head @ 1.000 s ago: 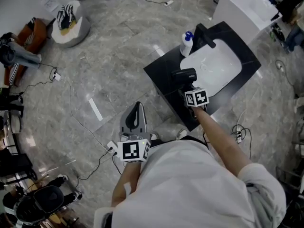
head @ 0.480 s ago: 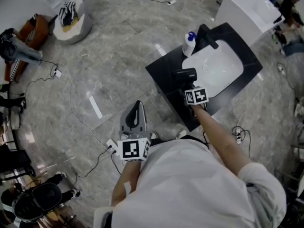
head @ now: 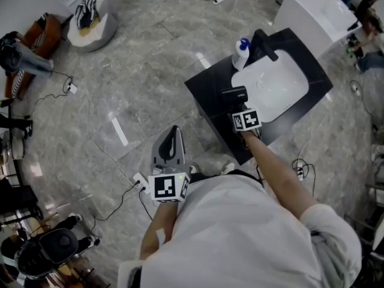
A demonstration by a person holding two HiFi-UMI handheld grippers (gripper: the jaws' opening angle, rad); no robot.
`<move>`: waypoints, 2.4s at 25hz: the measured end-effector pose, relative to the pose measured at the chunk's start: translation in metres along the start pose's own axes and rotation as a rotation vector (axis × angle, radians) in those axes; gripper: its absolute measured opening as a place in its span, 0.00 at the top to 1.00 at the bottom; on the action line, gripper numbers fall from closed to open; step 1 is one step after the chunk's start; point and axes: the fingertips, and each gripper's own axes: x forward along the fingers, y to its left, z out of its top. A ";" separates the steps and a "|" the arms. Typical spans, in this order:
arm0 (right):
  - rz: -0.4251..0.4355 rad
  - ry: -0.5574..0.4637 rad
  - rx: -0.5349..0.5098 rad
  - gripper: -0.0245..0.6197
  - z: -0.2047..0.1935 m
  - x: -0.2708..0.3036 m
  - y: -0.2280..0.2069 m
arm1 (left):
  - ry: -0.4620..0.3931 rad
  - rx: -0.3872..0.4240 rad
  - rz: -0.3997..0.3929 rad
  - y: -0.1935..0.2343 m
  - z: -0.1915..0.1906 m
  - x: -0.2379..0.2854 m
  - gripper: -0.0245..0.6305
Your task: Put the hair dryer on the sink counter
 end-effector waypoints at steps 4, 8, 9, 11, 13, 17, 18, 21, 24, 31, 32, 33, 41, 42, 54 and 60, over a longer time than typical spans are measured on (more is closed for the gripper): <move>-0.005 0.015 0.004 0.72 -0.005 0.004 -0.002 | 0.012 -0.008 0.013 0.004 0.002 0.000 0.96; -0.007 0.019 0.013 0.72 -0.001 0.006 0.000 | 0.019 -0.014 0.011 0.010 -0.002 0.002 0.96; -0.012 0.021 0.006 0.72 0.000 0.007 0.000 | 0.019 -0.017 0.007 0.011 -0.002 0.002 0.96; -0.022 0.033 -0.031 0.72 -0.001 0.007 0.001 | 0.019 -0.015 0.002 0.011 -0.003 0.003 0.96; -0.027 0.046 -0.075 0.72 -0.002 0.007 0.003 | 0.019 -0.016 0.000 0.010 -0.004 0.003 0.96; -0.029 0.038 -0.058 0.72 -0.003 0.007 0.001 | 0.014 -0.027 -0.001 0.009 -0.003 0.003 0.96; -0.027 0.035 -0.047 0.72 -0.003 0.007 0.001 | 0.014 -0.029 -0.001 0.009 -0.003 0.003 0.96; -0.022 0.021 -0.060 0.72 -0.004 0.007 0.000 | 0.015 -0.035 0.008 0.011 -0.004 0.001 0.96; -0.032 0.014 -0.079 0.71 -0.004 0.007 0.000 | 0.018 -0.046 0.017 0.015 -0.006 0.000 0.96; -0.030 0.010 -0.049 0.70 -0.004 0.006 0.001 | 0.016 -0.051 0.026 0.019 -0.006 -0.006 0.96; -0.031 0.009 -0.048 0.70 -0.004 0.005 0.001 | 0.015 -0.051 0.027 0.019 -0.006 -0.007 0.96; -0.033 0.010 -0.048 0.69 -0.004 0.005 0.002 | 0.014 -0.052 0.028 0.020 -0.005 -0.008 0.96; -0.035 0.005 -0.019 0.68 -0.002 0.004 0.003 | 0.009 -0.059 0.034 0.025 -0.003 -0.013 0.96; -0.034 0.003 -0.010 0.68 -0.002 0.004 0.003 | 0.009 -0.059 0.034 0.026 -0.003 -0.014 0.96; -0.028 -0.003 0.028 0.67 -0.004 0.005 0.000 | 0.010 -0.061 0.035 0.025 -0.006 -0.016 0.96; -0.030 -0.001 0.032 0.66 -0.004 0.004 -0.001 | 0.012 -0.062 0.033 0.023 -0.007 -0.015 0.96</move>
